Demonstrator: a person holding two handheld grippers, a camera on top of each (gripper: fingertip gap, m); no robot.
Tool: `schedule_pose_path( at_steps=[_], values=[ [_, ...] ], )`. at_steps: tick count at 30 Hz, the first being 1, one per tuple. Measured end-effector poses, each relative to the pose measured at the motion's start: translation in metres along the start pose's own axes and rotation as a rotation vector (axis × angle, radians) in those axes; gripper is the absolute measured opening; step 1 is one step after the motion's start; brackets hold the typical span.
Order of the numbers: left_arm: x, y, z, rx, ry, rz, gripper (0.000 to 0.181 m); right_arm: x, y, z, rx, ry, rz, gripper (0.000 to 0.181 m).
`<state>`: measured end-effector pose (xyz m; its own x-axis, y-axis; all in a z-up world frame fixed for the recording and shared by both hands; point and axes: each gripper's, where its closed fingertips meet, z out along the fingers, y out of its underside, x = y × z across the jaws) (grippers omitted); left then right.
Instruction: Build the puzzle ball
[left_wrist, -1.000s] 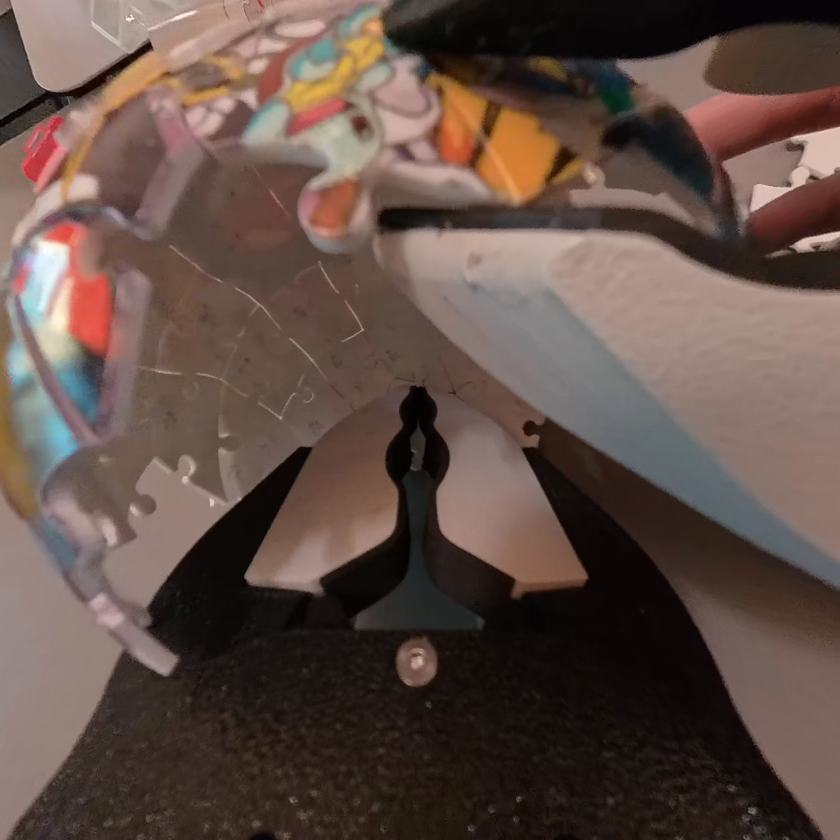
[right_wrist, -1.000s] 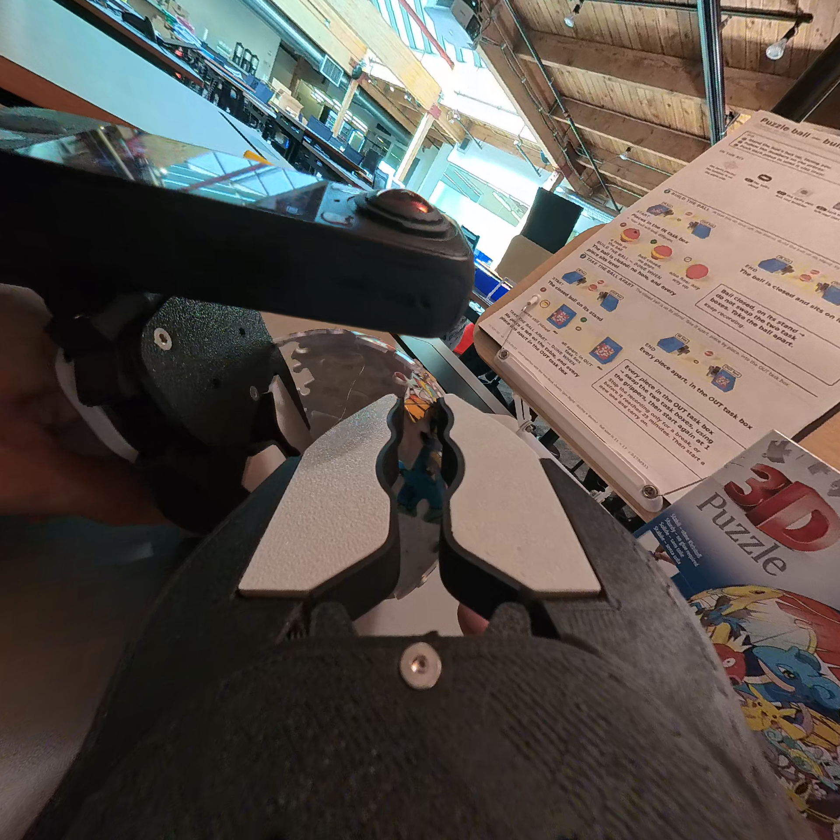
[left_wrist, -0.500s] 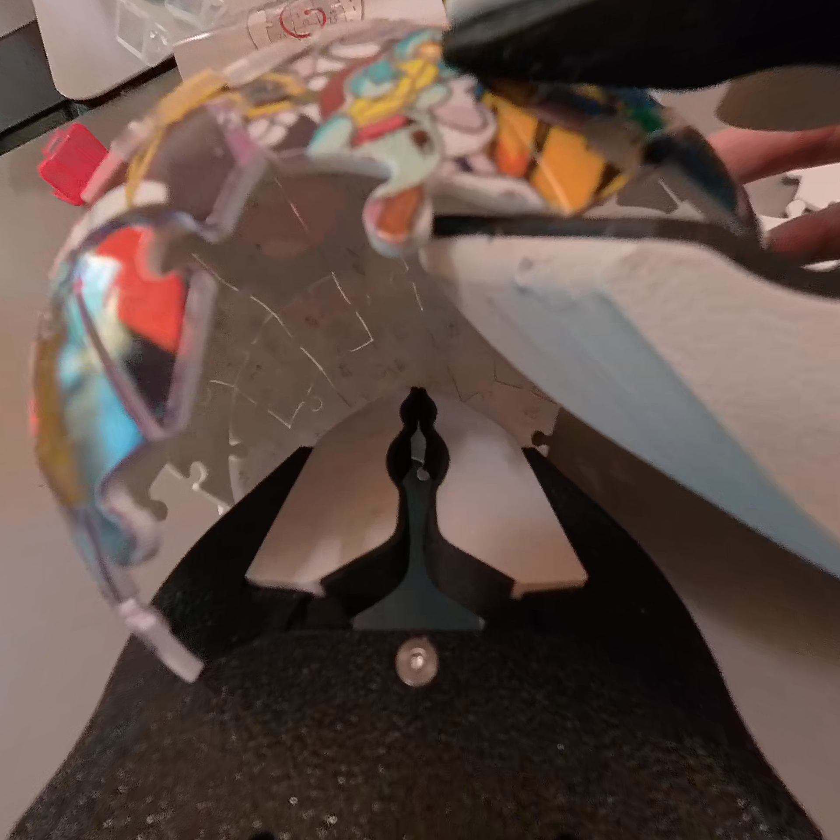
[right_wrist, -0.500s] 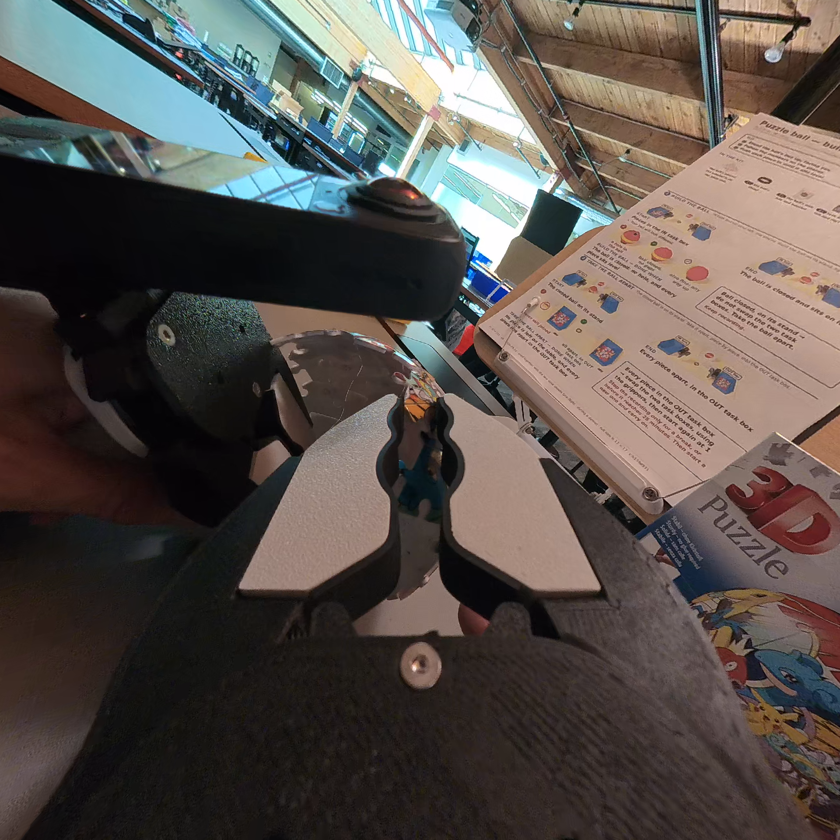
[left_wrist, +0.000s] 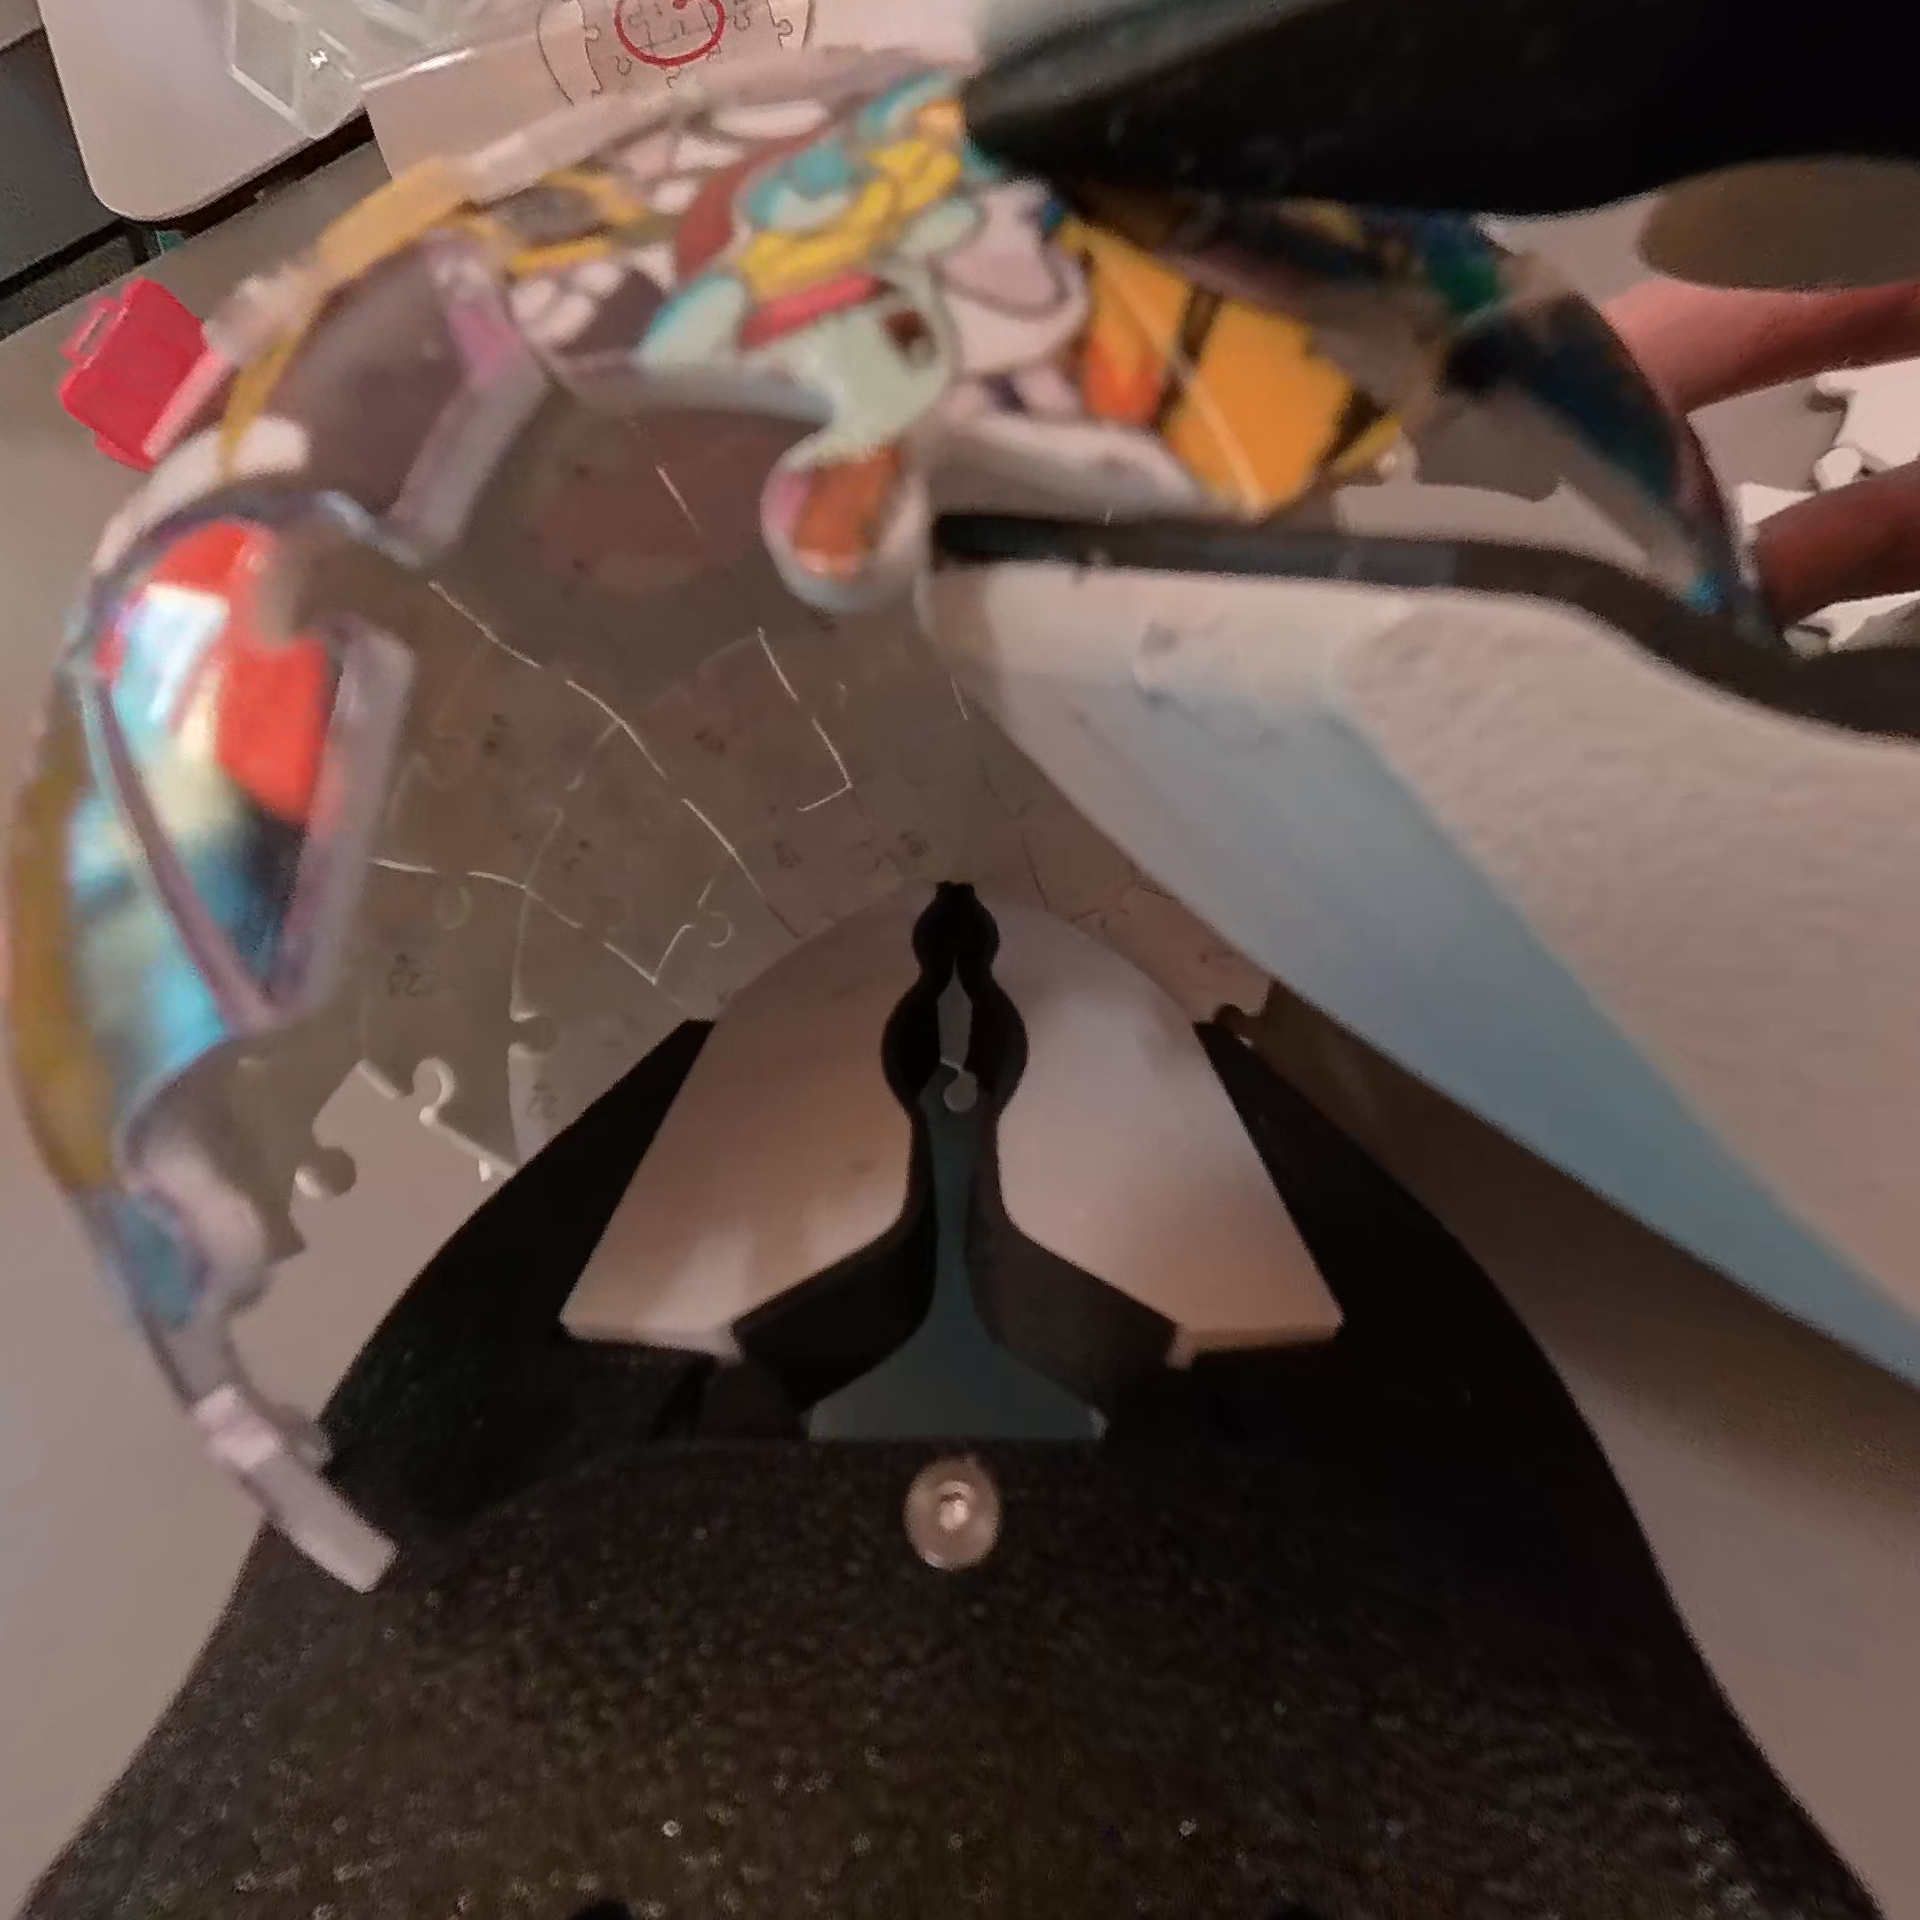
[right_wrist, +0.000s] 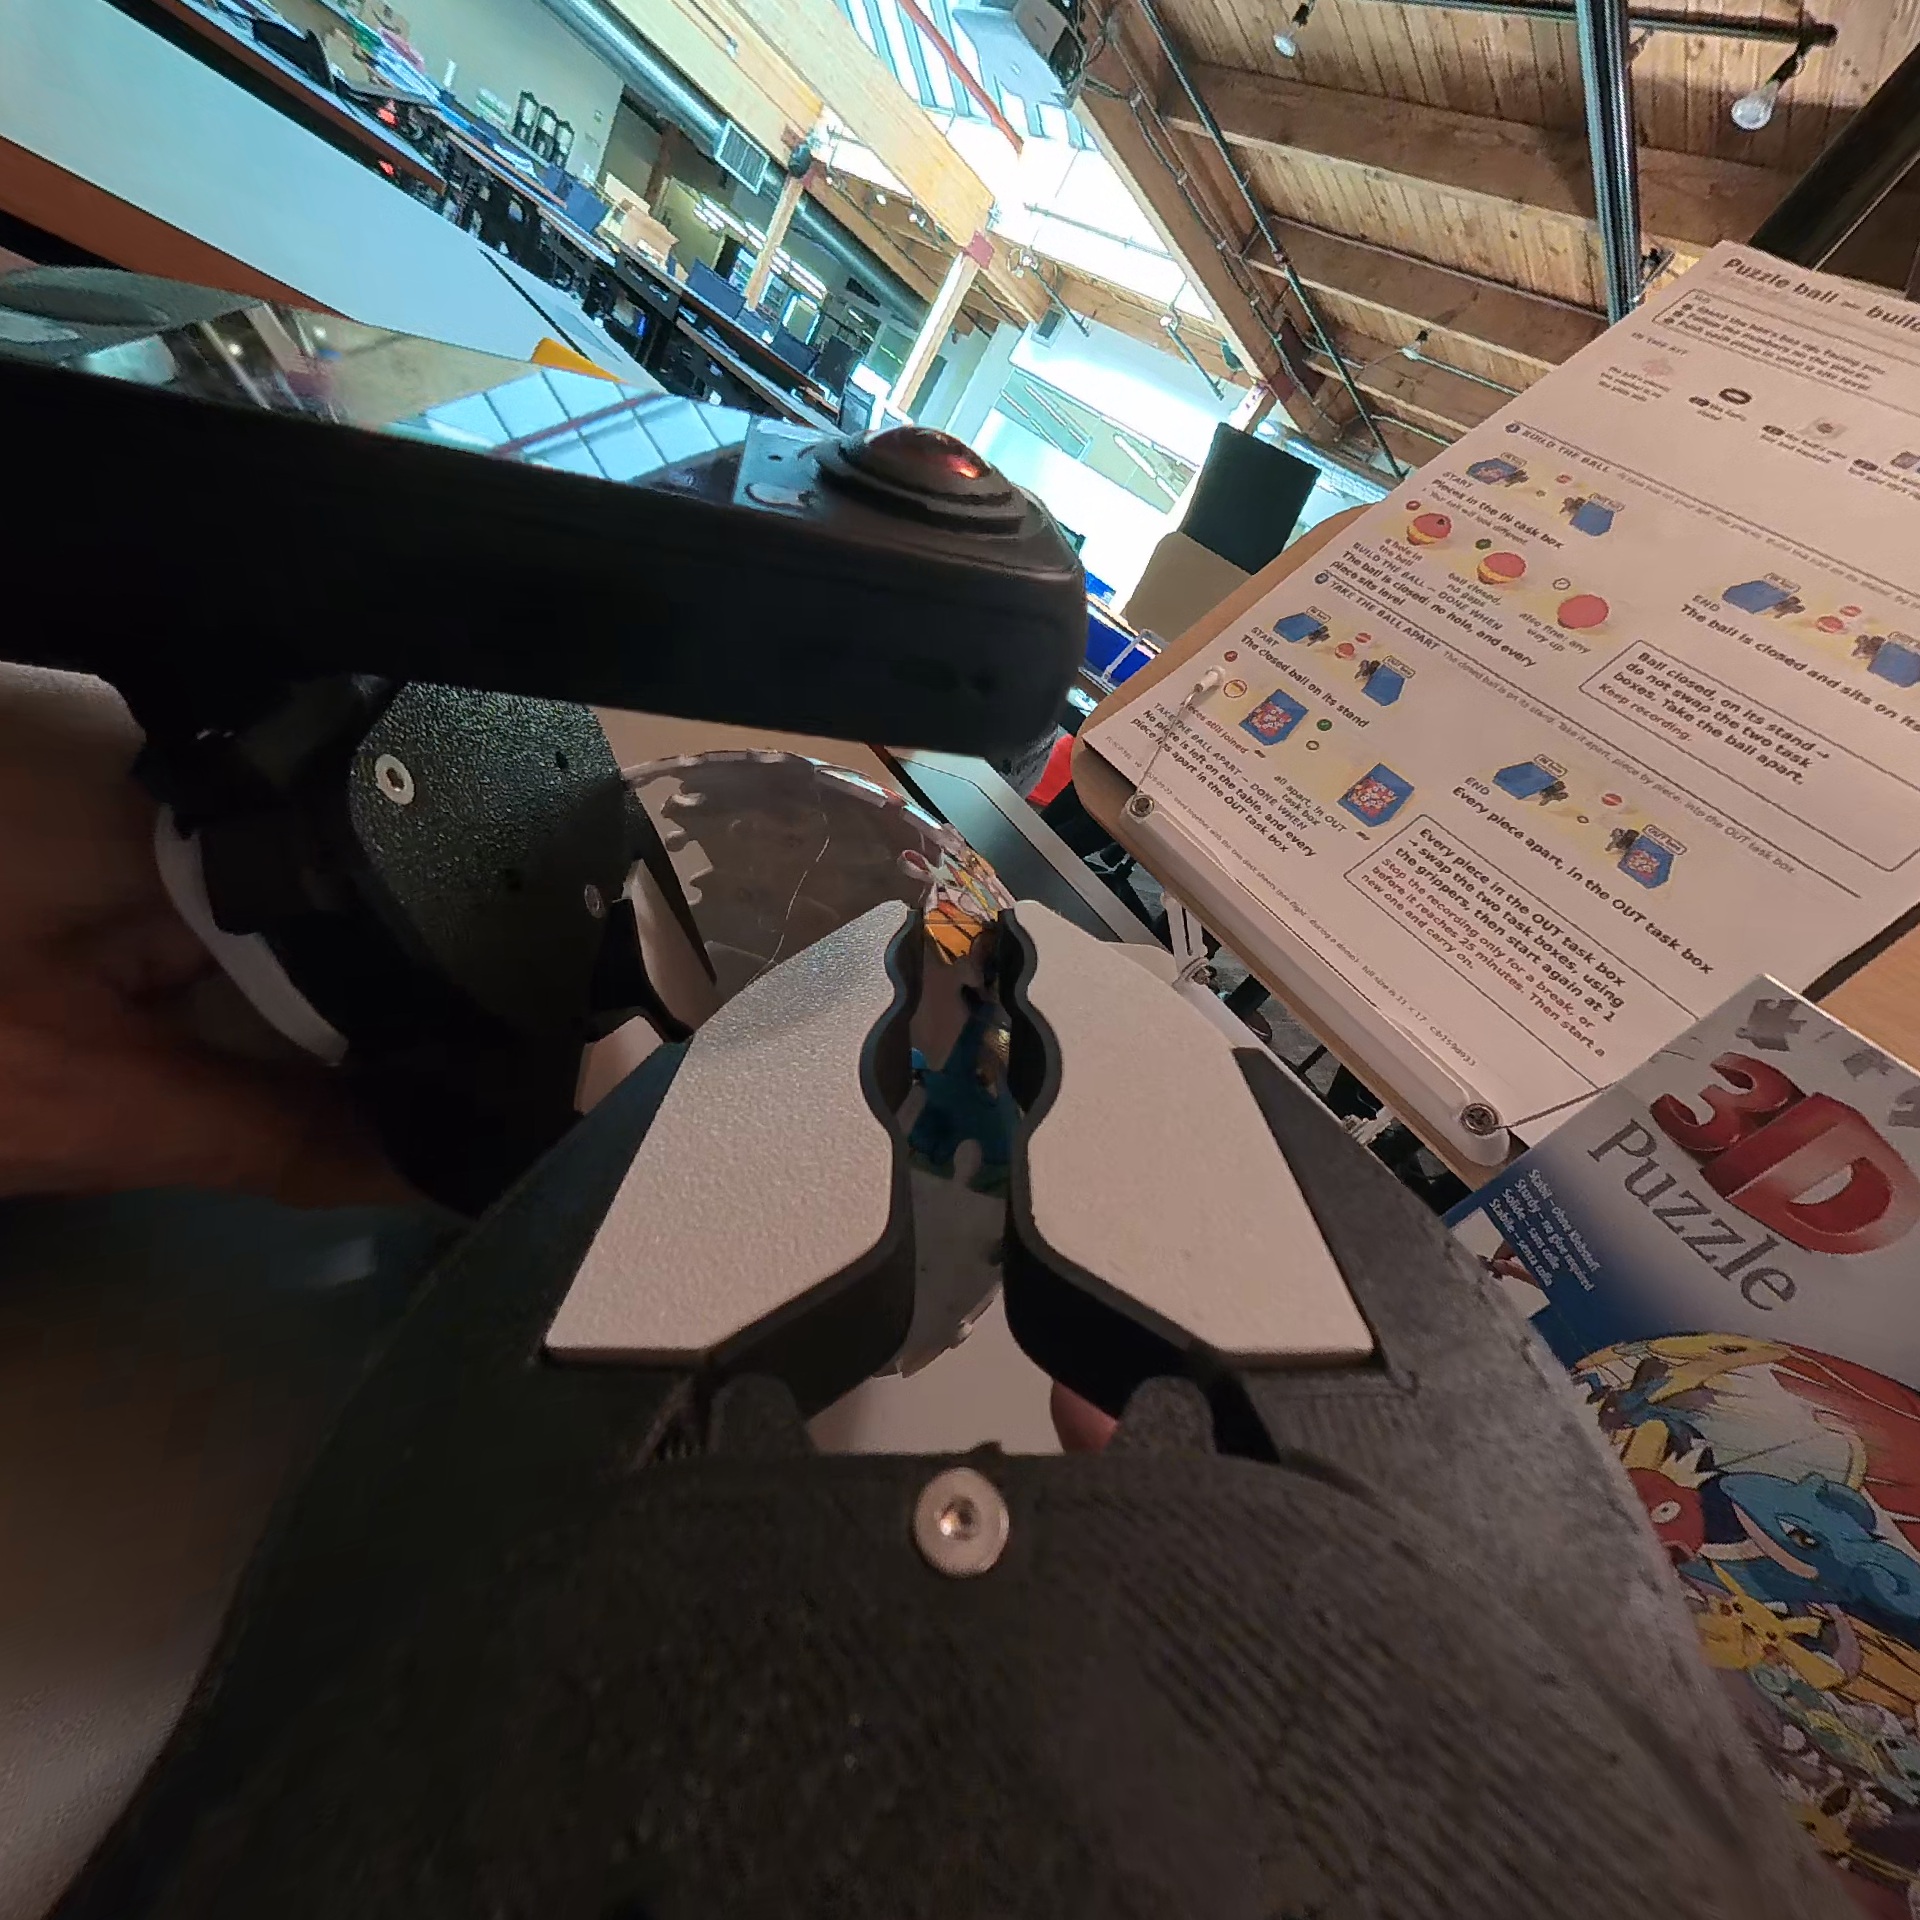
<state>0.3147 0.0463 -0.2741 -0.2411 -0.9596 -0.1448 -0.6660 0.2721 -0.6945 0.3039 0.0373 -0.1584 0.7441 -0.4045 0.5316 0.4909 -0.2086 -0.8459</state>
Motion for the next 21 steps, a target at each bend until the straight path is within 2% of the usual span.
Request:
schedule_pose_path(
  at_steps=[2, 5, 15, 21],
  values=[
    [0.0, 0.0, 0.0, 0.006, 0.017, -0.025, 0.0, 0.0, 0.0, 0.0, -0.002, 0.003, -0.011, 0.014],
    [0.0, 0.0, 0.0, 0.006, 0.033, -0.044, 0.0, -0.001, 0.004, 0.002, -0.022, 0.005, -0.04, 0.024],
    [-0.001, 0.0, 0.001, -0.009, 0.01, -0.03, 0.0, 0.008, 0.01, 0.001, -0.047, 0.056, -0.096, 0.026],
    [-0.002, 0.0, 0.003, -0.056, -0.015, -0.028, 0.0, 0.02, 0.016, -0.001, -0.06, 0.103, -0.063, 0.026]
  ],
)
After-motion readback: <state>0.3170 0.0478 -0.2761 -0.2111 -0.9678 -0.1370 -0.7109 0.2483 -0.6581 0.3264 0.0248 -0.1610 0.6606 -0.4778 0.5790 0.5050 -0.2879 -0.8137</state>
